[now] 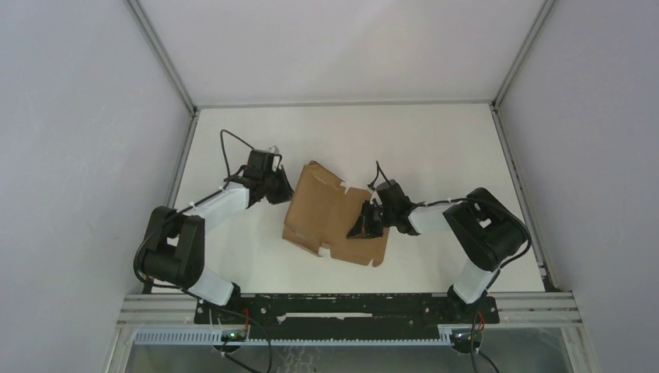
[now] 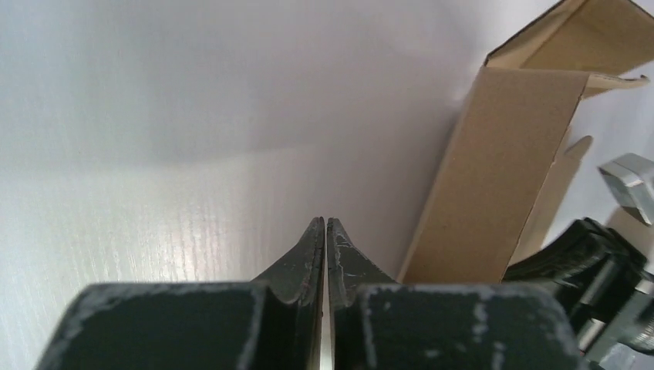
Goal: Fold the paper box
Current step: Fold the paper box at the center of the board.
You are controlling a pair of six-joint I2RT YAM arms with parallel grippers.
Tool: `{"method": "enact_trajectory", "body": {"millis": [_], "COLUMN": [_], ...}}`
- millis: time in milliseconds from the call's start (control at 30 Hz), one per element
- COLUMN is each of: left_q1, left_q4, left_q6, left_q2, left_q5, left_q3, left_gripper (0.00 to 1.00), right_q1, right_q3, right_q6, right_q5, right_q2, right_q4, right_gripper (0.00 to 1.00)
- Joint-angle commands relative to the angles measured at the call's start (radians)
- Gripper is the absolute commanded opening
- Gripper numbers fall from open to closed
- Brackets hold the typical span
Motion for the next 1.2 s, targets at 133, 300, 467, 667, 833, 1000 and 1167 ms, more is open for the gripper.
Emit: {"method": "enact_trajectory", "body": {"millis": [133, 300, 467, 667, 833, 1000, 1167], "left_q1": [-0.020, -0.048, -0.079, -0.106, -0.124, -0.145, -0.156], "left_q4": [-0.060, -0.092, -0.131, -0.166, -0.171, -0.169, -0.156], "left_q6": [-0.006, -0.003, 0.004, 0.011, 0.011, 0.008, 0.003], "left_q2": [-0.081, -0.090, -0.104, -0.111, -0.093, -0.064, -0.073], "left_q5": [-0.006, -0.017, -0.032, -0.060, -0.060, -0.055, -0.051], "left_q3": [0.124, 0.173, 0.224, 0.263, 0.292, 0.322, 0.318], "left_gripper": [0.08, 0.09, 0.09, 0.10, 0.11, 0.14, 0.19], "right_q1": [0.034, 0.034, 0.029, 0.019, 0.011, 0.005, 0.003], "right_q3": [-0.017, -0.017, -0.018, -0.017, -0.017, -0.017, -0.017], "right_q6": [0.121, 0.165, 0.195, 0.210, 0.215, 0.212, 0.210], "right_q5": [0.031, 0.023, 0.011, -0.005, -0.018, -0.027, -0.035], "right_q2": [0.103, 0.135, 0.162, 0.194, 0.207, 0.216, 0.228], "right_q4": [0.192, 0.256, 0.307, 0.347, 0.363, 0.368, 0.377], "right_gripper": [0.00, 0.00, 0.00, 0.00, 0.00, 0.00, 0.00]}}
